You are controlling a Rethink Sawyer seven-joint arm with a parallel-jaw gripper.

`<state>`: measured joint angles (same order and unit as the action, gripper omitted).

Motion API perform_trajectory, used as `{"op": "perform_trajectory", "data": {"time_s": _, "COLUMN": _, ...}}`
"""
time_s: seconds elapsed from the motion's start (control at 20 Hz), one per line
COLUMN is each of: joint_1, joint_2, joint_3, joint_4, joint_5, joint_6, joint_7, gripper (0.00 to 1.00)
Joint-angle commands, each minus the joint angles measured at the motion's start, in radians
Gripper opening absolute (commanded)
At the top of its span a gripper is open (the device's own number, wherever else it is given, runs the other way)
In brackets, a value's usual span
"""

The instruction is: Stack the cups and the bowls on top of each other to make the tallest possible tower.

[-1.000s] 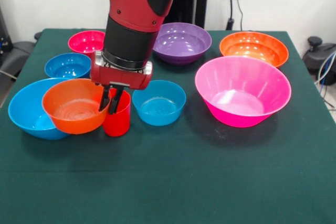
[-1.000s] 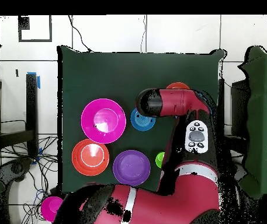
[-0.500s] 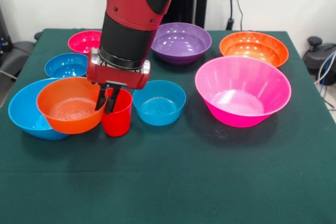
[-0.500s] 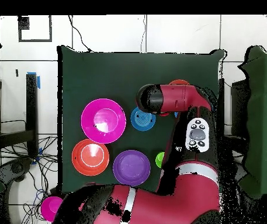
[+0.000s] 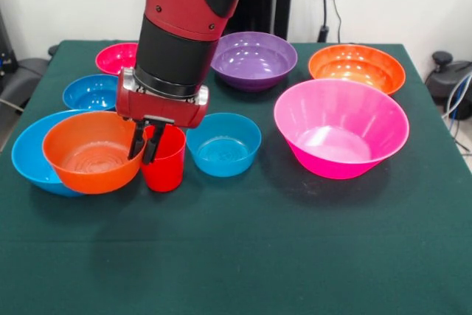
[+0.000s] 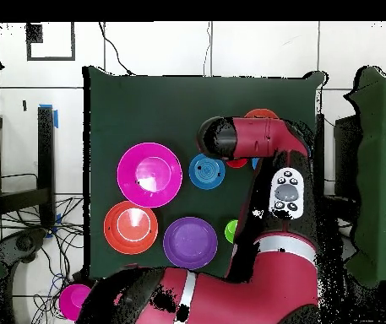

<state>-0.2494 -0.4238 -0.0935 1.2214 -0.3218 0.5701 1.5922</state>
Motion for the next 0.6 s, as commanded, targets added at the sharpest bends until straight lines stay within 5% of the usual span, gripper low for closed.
{"op": "perform_trajectory", "data": {"time_s": 0.05, "joint_1": 0.018, "joint_2": 0.020, "joint_3": 0.120, "joint_4": -0.068, "joint_5": -0.004, "joint_6": 0.074, "joint_7": -0.035, "gripper": 0.00}}
{"op": "perform_trajectory", "data": {"time_s": 0.6, "joint_1": 0.017, "joint_2": 0.096, "joint_3": 0.123, "joint_4": -0.106, "joint_5": -0.019, "joint_6": -0.009, "joint_7": -0.005, "gripper": 0.00}}
